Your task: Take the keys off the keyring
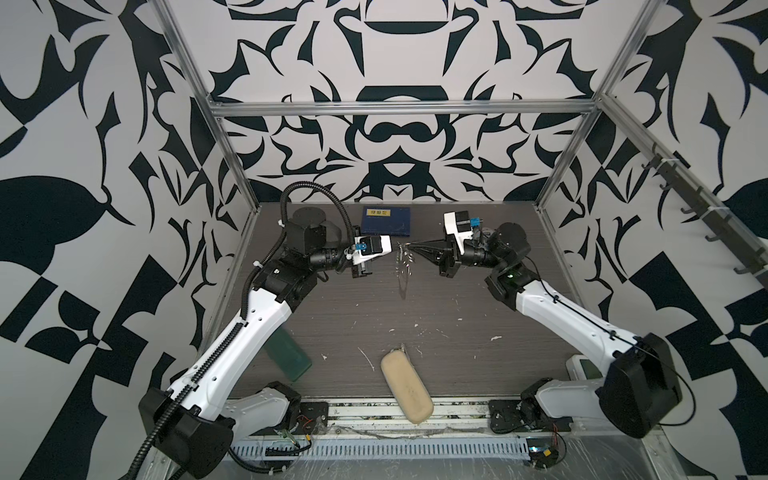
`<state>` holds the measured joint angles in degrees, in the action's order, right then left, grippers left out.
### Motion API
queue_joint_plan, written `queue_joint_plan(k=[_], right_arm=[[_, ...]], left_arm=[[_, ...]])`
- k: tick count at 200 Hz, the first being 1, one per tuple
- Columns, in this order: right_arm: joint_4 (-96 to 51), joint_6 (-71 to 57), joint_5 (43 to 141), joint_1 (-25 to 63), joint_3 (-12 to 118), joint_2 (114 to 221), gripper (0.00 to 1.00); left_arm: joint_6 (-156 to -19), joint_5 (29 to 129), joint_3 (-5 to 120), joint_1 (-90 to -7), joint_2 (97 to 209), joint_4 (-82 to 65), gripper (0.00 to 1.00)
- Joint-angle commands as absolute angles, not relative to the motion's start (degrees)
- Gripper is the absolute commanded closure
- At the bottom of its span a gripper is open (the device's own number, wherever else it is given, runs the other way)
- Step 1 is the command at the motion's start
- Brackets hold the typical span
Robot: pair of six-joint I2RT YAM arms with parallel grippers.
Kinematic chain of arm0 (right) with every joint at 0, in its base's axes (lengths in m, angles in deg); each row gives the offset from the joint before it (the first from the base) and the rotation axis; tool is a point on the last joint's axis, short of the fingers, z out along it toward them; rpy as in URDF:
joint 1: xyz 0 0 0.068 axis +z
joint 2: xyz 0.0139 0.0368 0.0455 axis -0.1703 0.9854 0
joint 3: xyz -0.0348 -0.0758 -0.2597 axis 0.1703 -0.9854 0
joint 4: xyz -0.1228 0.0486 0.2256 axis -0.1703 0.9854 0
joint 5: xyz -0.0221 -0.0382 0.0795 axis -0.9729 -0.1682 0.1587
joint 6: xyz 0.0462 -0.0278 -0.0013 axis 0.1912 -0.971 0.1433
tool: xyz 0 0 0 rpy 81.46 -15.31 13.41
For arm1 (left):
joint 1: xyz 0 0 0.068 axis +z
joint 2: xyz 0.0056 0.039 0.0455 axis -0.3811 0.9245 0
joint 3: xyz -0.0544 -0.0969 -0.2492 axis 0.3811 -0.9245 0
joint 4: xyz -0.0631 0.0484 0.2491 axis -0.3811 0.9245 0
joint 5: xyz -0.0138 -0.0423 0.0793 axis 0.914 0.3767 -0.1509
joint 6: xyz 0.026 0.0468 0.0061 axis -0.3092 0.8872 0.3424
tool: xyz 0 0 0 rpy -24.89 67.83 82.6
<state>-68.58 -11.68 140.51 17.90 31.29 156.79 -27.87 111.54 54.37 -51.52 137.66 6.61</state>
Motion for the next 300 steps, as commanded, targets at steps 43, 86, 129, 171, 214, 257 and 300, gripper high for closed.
queue_joint_plan(k=[43, 86, 129, 171, 214, 257, 300], right_arm=[[-49.09, -27.52, 135.64, 17.0, 30.98, 148.56, 1.0], [-37.51, -32.26, 135.53, 17.0, 32.93, 146.87, 0.93], [-33.62, -34.48, 134.94, 17.0, 36.27, 146.78, 0.73], [-22.19, -40.28, 133.21, 16.83, 43.32, 145.75, 0.7], [-9.03, -45.75, 136.9, 16.91, 52.22, 148.68, 0.68], [-4.35, -48.72, 139.05, 18.27, 56.11, 152.03, 0.68], [-3.81, -49.67, 138.44, 19.91, 56.53, 154.5, 0.71]], left_arm=[[-26.38, 110.5, 61.62, -51.93, 138.9, 13.8, 1.0], [-26.56, 111.84, 60.85, -52.41, 138.72, 13.15, 1.0], [-25.88, 112.3, 60.5, -52.81, 138.27, 14.78, 1.0], [-23.43, 111.57, 60.42, -52.72, 138.2, 17.62, 1.0], [-22.96, 111.85, 60.63, -52.75, 138.28, 18.03, 1.0], [-23.05, 111.92, 60.99, -52.74, 138.47, 18.3, 1.0], [-23.04, 112.23, 61.11, -52.81, 138.56, 18.35, 1.0]])
